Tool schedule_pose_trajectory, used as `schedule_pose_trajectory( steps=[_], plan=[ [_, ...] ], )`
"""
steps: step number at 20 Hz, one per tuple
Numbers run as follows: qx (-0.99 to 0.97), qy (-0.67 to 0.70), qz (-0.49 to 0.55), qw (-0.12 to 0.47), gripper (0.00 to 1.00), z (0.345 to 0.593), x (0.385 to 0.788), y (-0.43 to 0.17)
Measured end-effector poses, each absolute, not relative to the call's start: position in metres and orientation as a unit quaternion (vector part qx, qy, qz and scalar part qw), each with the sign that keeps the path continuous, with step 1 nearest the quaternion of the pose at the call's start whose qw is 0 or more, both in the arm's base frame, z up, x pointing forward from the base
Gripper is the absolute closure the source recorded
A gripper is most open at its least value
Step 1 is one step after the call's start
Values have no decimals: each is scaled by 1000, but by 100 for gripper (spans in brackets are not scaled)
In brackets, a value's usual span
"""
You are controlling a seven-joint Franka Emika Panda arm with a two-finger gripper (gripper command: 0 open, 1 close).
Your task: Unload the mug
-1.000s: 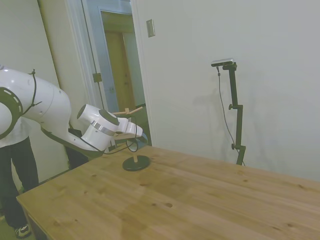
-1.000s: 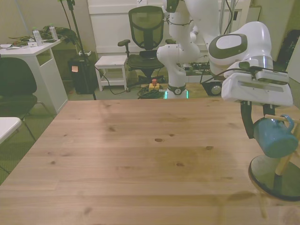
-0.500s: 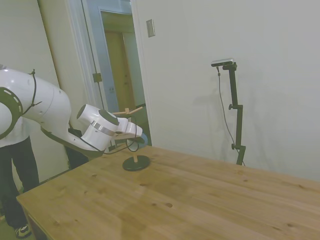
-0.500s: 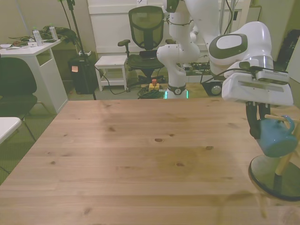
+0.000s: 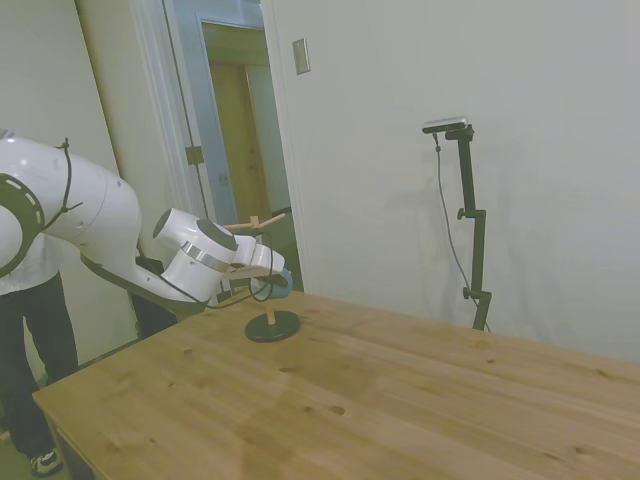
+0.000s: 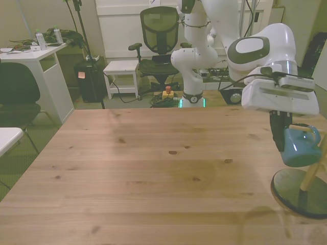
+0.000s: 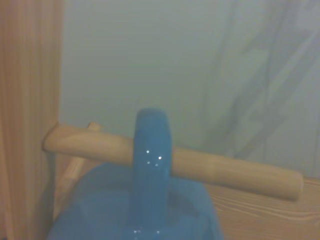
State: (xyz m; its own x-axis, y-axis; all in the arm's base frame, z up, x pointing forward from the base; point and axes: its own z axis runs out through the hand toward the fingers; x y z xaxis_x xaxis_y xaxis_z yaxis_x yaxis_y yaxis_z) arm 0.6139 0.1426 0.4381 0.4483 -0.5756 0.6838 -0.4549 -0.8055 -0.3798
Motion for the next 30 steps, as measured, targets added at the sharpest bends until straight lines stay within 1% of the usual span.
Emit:
schedule_pose_trajectory(
  steps=[30],
  plan=[
    [-842, 295, -445, 75, 100, 464, 593, 148]
  ],
)
